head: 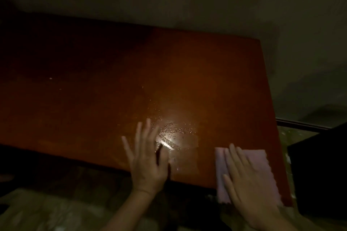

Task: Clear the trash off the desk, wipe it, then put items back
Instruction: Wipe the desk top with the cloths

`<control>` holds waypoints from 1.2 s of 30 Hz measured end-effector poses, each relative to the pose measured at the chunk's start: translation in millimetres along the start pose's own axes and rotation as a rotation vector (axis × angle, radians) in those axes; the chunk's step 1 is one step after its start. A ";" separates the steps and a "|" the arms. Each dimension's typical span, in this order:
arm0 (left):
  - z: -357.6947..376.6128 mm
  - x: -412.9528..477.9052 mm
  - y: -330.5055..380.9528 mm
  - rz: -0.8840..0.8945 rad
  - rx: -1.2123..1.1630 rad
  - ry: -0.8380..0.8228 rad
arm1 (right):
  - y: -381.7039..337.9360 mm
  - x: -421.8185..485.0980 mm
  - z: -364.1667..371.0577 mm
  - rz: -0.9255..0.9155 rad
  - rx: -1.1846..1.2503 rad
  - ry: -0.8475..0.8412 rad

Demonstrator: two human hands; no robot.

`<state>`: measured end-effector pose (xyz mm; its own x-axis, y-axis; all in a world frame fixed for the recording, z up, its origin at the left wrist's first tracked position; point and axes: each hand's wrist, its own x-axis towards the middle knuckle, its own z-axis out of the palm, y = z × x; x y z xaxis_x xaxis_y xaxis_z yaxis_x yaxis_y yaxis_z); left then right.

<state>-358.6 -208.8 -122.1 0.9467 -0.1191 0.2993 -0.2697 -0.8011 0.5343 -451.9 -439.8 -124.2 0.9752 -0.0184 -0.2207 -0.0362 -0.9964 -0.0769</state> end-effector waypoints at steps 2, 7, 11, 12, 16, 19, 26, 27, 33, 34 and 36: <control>-16.9 10.2 -35.8 -0.085 0.092 0.016 | 7.0 9.0 -7.2 0.026 0.032 0.022; -23.0 24.0 -68.6 -0.115 0.258 -0.092 | -24.4 109.1 -29.2 0.193 0.097 0.163; -12.4 23.7 -71.1 -0.117 0.411 -0.216 | -79.2 155.5 -21.6 0.054 0.120 0.133; -11.1 22.3 -74.4 -0.126 0.437 -0.234 | -89.9 149.6 -14.8 -0.026 0.114 0.114; -15.6 23.1 -77.9 -0.072 0.487 -0.314 | -85.3 99.3 -3.8 -0.238 0.046 0.120; -17.6 32.1 -73.2 0.036 0.482 -0.361 | -49.3 104.7 -21.1 -0.250 -0.030 0.076; -18.5 39.1 -73.9 0.039 0.454 -0.347 | -65.9 249.4 -59.2 0.040 0.065 0.134; -19.1 38.3 -75.8 0.033 0.458 -0.352 | -81.6 254.3 -56.1 0.011 0.090 0.106; -19.4 33.5 -77.9 0.007 0.462 -0.402 | -89.8 141.4 -17.0 -0.386 0.086 0.055; -19.0 35.3 -76.2 0.010 0.462 -0.398 | -74.3 131.2 -20.1 -0.369 0.098 0.036; -18.9 37.8 -73.4 0.017 0.460 -0.394 | -53.8 130.1 -32.9 -0.251 0.104 -0.013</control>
<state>-306.3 -143.4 -135.1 0.9606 -0.2718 -0.0580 -0.2645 -0.9582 0.1094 -315.9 -391.3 -116.8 0.9535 0.2301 -0.1947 0.1837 -0.9557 -0.2300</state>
